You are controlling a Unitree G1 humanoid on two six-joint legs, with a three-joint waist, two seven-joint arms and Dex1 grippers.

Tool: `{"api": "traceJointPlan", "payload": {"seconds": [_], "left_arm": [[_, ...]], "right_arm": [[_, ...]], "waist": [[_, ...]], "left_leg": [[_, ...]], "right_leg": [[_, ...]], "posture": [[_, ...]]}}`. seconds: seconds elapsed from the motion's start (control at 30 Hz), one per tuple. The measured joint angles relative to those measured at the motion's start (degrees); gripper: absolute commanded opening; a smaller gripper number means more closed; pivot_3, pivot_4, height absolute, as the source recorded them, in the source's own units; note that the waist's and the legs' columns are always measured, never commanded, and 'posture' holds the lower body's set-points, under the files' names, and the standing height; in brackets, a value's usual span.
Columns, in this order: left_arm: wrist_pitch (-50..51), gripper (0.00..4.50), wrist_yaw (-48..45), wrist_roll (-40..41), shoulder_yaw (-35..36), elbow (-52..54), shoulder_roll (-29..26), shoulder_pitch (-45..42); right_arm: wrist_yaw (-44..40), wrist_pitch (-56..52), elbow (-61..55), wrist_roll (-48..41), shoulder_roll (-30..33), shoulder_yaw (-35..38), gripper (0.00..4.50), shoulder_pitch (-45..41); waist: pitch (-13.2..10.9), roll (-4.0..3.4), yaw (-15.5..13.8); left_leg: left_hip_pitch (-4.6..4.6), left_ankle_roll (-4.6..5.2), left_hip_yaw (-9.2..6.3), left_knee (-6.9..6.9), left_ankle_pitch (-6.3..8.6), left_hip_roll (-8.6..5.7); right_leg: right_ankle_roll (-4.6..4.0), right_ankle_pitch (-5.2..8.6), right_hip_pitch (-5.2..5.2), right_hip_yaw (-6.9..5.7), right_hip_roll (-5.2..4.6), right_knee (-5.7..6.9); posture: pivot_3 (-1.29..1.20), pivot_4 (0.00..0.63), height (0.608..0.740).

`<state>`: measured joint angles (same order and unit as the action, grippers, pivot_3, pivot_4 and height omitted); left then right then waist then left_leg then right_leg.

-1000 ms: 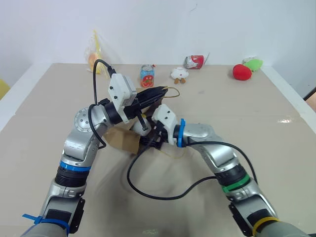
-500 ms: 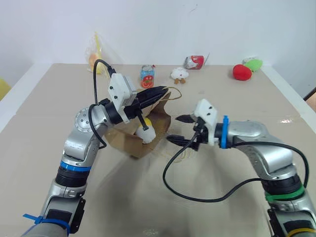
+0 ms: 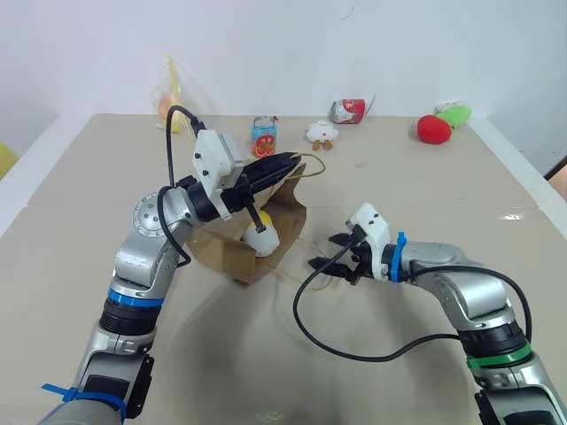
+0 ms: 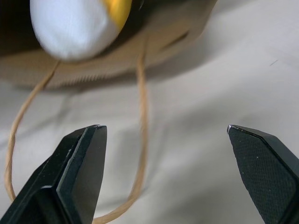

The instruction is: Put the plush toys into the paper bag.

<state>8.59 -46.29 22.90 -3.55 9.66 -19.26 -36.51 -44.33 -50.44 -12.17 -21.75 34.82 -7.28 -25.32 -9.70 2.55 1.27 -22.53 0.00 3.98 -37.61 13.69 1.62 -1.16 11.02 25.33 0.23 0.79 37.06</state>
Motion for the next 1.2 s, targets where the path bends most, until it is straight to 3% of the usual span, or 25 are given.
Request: {"api": "traceJointPlan", "payload": {"seconds": [0.03, 0.17, 0.23, 0.27, 0.33, 0.57, 0.77, 0.97, 1.2], "left_arm": [[0.0, 0.0, 0.05, -0.01, 0.01, 0.0, -0.02, 0.0], [0.0, 0.0, 0.18, -0.05, 0.02, 0.0, -0.06, 0.0], [0.0, 0.0, 0.21, -0.08, 0.02, 0.0, -0.08, 0.0], [0.0, 0.0, 0.23, -0.08, 0.02, 0.0, -0.12, 0.0], [0.0, 0.0, 0.23, -0.08, 0.02, 0.0, -0.13, 0.0], [0.0, 0.0, 0.2, -0.08, 0.02, -0.07, -0.14, 0.0], [0.0, 0.0, 0.12, -0.16, 0.03, -0.25, -0.21, -0.55], [0.21, 0.0, 0.97, 0.09, 1.43, -1.09, -0.18, -4.09], [1.92, 0.0, 3.38, 0.79, 2.52, -2.11, 0.49, -4.8]], "right_arm": [[0.01, -0.22, -0.16, 0.04, 0.02, -0.25, 3.68, 0.2], [0.05, -0.14, -1.19, 0.36, 0.07, -2.16, 1.93, 1.69], [0.29, 0.35, -1.24, 0.97, 0.21, -2.53, 1.37, 1.91], [0.55, 0.5, -1.27, 1.31, 0.32, -2.61, 0.62, 1.91], [0.61, 0.55, -1.29, 1.35, 0.32, -2.61, 0.15, 1.91], [0.61, 1.57, -2.29, 1.13, 0.47, -2.23, 0.15, 1.95], [-0.49, 0.3, -4.33, -5.2, 0.29, 4.97, 0.15, -0.56], [-1.72, -6.85, -7.47, -17.21, 3.55, 15.49, 0.15, -9.81], [-0.34, -15.15, -10.13, -25.88, 7.52, 18.35, 0.15, -17.65]], "waist": [[0.0, 0.0, 0.0], [0.0, 0.0, 0.0], [0.0, 0.0, 0.04], [0.0, 0.0, 0.04], [0.0, 0.0, 0.04], [0.0, 0.0, 0.03], [0.0, 0.0, 0.03], [-0.01, 0.0, 0.0], [-0.01, 0.01, -0.01]], "left_leg": [[0.0, 0.0, 0.0, 0.0, 0.0, 0.0], [0.01, 0.0, -0.02, 0.0, 0.0, 0.0], [0.03, 0.0, -0.01, 0.0, 0.0, 0.0], [0.03, 0.0, -0.02, 0.0, 0.0, 0.0], [0.03, 0.0, -0.02, 0.0, 0.0, 0.01], [0.02, 0.0, -0.01, 0.0, 0.0, 0.0], [0.02, 0.0, -0.03, 0.0, 0.0, 0.01], [-0.01, 0.0, -0.02, 0.02, 0.0, 0.0], [0.0, 0.01, -0.02, 0.03, 0.01, 0.01]], "right_leg": [[0.0, 0.0, 0.0, 0.0, 0.0, 0.0], [0.0, 0.0, -0.01, -0.02, 0.01, 0.0], [0.0, 0.0, -0.01, -0.01, 0.01, 0.0], [0.0, 0.0, -0.01, -0.01, 0.02, 0.01], [0.0, 0.0, -0.01, -0.02, 0.02, 0.01], [0.0, 0.0, -0.01, -0.01, 0.01, 0.0], [0.0, 0.0, 0.0, -0.01, 0.03, 0.01], [0.0, 0.0, 0.0, -0.01, 0.01, -0.02], [0.0, 0.0, 0.0, -0.02, 0.0, -0.02]], "posture": [[0.0, 0.15, 0.74], [0.0, 0.15, 0.74], [0.0, 0.15, 0.74], [0.0, 0.15, 0.74], [0.0, 0.15, 0.74], [0.0, 0.15, 0.74], [0.0, 0.15, 0.74], [0.0, 0.15, 0.74], [0.0, 0.15, 0.74]]}}
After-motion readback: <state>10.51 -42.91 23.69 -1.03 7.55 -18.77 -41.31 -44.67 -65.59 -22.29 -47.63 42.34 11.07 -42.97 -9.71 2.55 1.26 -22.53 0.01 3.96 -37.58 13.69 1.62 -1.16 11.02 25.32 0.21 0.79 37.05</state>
